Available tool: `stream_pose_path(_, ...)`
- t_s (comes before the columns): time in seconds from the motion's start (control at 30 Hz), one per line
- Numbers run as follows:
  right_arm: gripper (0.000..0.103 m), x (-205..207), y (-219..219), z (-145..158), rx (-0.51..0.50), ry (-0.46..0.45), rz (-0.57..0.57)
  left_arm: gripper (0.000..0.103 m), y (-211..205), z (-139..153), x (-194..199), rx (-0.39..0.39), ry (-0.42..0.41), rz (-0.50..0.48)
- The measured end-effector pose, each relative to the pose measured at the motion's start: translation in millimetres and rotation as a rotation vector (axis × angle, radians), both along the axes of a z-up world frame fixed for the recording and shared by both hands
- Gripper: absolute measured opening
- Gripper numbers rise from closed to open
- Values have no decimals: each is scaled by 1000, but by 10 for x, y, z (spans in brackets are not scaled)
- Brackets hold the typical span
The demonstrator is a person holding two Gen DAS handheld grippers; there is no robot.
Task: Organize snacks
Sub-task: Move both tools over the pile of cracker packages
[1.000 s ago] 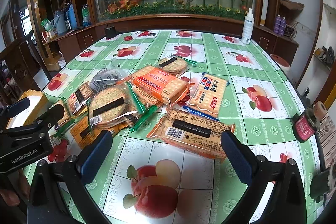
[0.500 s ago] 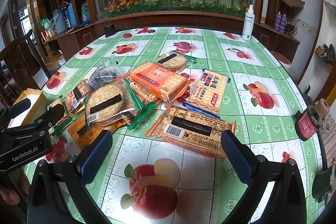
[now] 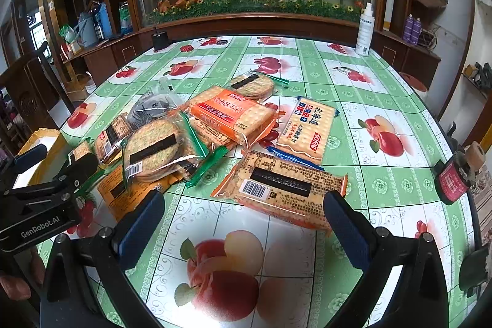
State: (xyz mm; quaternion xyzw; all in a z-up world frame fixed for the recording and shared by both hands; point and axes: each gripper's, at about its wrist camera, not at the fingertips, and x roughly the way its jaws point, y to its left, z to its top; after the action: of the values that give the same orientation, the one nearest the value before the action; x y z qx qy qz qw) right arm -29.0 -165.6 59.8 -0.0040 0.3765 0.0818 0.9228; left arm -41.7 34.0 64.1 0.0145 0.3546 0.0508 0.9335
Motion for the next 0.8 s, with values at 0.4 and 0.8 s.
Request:
stream_pose_path(0.4,103,1,-24,-22,-1,5,0,103,125,-47,45,-14,19,20)
stream_pose_path(0.8,103,59,-22,-53,19,30,16,103,311,-14,172,-64,98,-92)
